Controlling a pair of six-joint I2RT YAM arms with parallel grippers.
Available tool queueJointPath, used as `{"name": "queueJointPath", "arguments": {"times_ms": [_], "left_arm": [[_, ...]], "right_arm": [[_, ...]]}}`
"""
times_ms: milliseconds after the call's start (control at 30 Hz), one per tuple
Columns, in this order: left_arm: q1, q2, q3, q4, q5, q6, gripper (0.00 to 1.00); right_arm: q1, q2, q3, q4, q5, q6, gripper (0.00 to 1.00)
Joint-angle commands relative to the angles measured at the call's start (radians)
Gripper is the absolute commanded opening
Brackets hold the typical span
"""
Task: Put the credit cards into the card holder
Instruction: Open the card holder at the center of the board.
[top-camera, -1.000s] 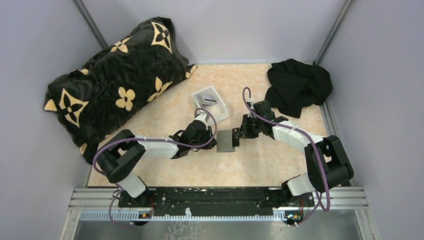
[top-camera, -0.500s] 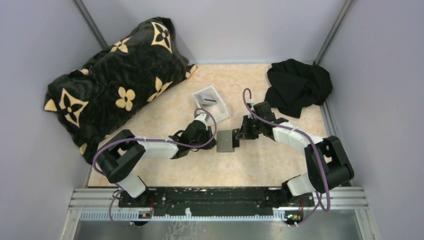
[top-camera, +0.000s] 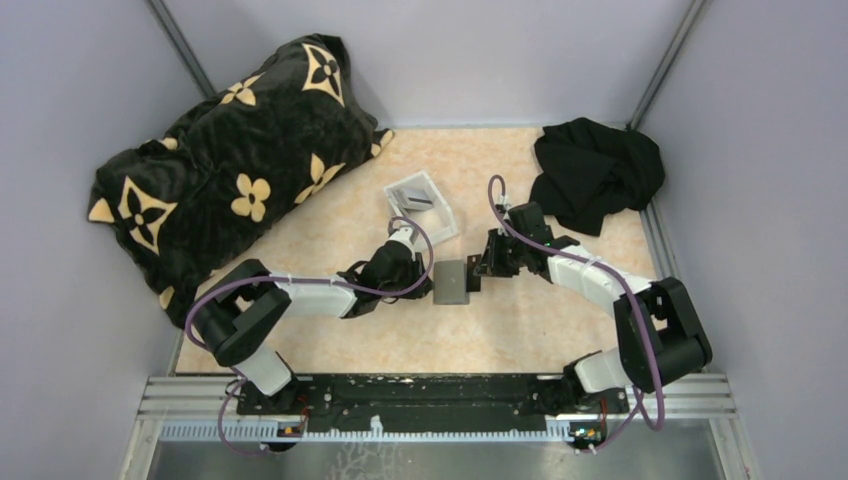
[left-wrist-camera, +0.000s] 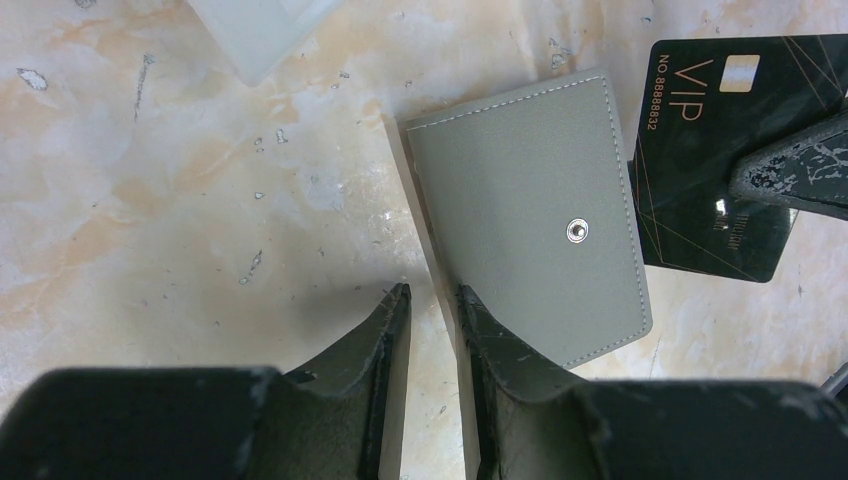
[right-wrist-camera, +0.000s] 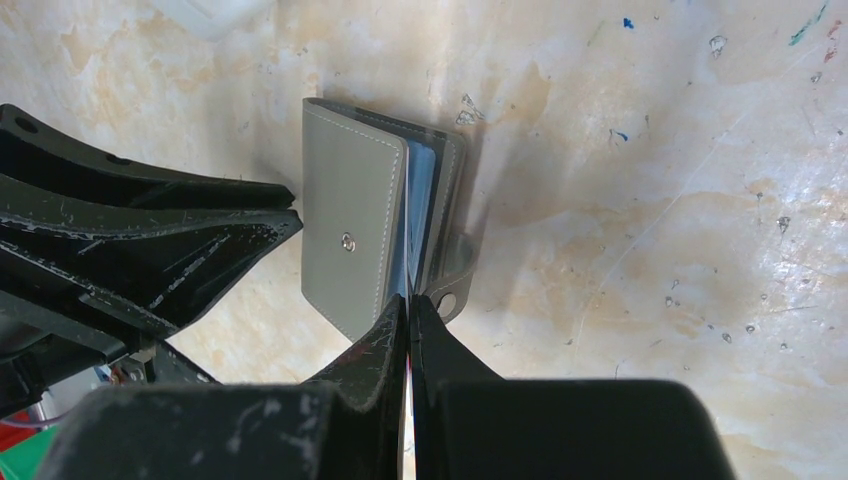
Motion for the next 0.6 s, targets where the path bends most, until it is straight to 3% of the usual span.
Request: {"name": "queueJointPath", "arguments": {"times_ms": [0, 567], "left_arm": [[-0.007, 0.001, -0.021, -0.041, 0.001, -0.008, 0.30], [-0.008, 0.007, -0.021, -0.037, 0.006, -0.011, 0.30]], "right_arm": [[0.000, -0.034, 0.001, 0.023, -0.008, 0.003, 0.00], [0.036, 0.013, -0.024, 0.086, -0.020, 0.028, 0.00]]}}
